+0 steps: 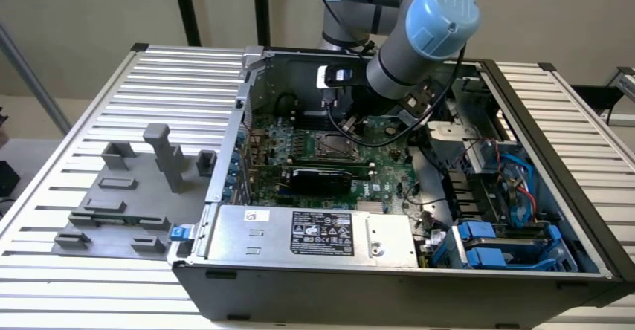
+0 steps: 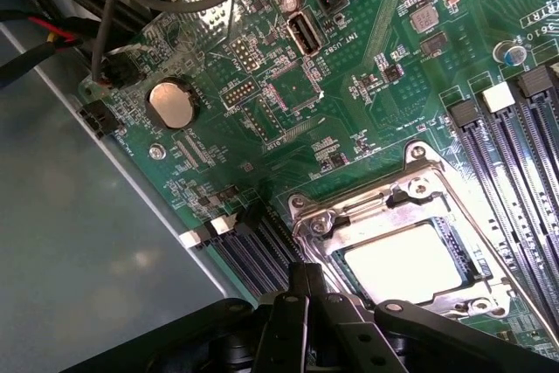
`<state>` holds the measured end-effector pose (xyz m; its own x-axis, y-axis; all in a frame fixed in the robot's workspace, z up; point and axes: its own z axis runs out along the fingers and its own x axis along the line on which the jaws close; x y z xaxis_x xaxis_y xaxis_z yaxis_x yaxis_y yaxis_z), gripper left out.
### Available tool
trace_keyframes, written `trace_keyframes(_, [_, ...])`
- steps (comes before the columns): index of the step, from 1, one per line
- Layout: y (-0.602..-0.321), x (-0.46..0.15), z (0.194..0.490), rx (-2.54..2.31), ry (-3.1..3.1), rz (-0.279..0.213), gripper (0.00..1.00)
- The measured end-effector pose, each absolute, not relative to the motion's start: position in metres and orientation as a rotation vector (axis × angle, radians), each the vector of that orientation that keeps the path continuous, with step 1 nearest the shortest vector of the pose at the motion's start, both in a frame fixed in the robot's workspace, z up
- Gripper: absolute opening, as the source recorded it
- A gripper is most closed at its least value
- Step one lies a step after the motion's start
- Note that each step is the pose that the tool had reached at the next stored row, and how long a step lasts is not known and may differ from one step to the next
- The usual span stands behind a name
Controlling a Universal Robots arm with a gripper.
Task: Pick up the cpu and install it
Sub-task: 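Install the second cpu locking lever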
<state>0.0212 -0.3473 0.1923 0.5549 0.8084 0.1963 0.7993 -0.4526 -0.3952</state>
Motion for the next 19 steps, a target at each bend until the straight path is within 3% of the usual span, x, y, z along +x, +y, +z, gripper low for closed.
trace_keyframes(19, [-0.404, 0.015, 0.22, -2.35, -1.3, 0.028, 0.11])
